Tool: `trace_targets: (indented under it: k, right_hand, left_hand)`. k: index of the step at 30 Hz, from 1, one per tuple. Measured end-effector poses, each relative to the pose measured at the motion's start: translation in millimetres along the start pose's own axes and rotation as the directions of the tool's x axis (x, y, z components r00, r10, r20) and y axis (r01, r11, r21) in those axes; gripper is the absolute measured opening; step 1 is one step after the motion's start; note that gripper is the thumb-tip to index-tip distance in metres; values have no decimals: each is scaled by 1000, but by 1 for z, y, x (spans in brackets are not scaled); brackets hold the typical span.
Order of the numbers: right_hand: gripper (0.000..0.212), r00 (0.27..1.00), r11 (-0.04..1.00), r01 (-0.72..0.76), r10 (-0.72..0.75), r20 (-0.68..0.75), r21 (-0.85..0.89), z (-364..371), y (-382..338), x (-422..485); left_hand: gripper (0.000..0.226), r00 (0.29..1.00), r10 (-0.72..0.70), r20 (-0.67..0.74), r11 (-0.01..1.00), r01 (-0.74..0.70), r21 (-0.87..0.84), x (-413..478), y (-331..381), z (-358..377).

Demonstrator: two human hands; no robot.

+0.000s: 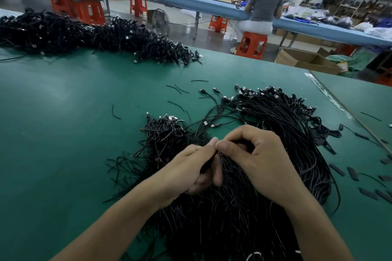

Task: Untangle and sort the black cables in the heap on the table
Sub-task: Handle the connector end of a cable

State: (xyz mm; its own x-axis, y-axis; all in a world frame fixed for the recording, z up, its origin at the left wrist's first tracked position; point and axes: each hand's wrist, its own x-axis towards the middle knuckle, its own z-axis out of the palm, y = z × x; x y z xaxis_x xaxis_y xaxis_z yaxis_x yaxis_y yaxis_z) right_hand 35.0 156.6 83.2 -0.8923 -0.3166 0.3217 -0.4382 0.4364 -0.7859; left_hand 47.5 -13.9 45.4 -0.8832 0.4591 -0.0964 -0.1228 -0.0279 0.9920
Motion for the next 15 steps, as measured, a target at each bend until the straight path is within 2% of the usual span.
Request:
trace_targets:
  k: [2,4,7,9,11,12,13,15]
  right_hand:
    - [19,999,998,-4,7,-49,60,3,4,1]
    - [19,997,993,-43,50,-58,113,9,7,1]
    - [25,990,989,-128,124,63,68,18,10,-4]
    - [32,974,991,-130,130,187,-14,23,8,-8]
    - [35,951,991,-112,128,282,-73,24,5,-11]
    - [36,939,990,-100,128,319,-101,23,4,-12]
    - [36,930,988,-87,128,346,-130,22,2,-13]
    - [30,932,985,-71,121,342,-155,18,-2,-13]
  left_hand:
    - [64,997,-49,52,985,57,-162,-4,7,0]
    - [54,998,-2,65,933,25,-358,-4,13,-3]
    - [45,994,113,-13,789,-98,-607,2,19,-5]
    - [43,979,158,-124,699,-200,-686,7,18,-7]
    - [41,951,210,-226,659,-308,-686,13,16,-8]
    - [41,932,237,-275,680,-361,-638,17,13,-9]
    - [40,907,257,-334,739,-407,-536,20,10,-11]
    - [34,844,295,-447,892,-411,-187,24,3,-13]
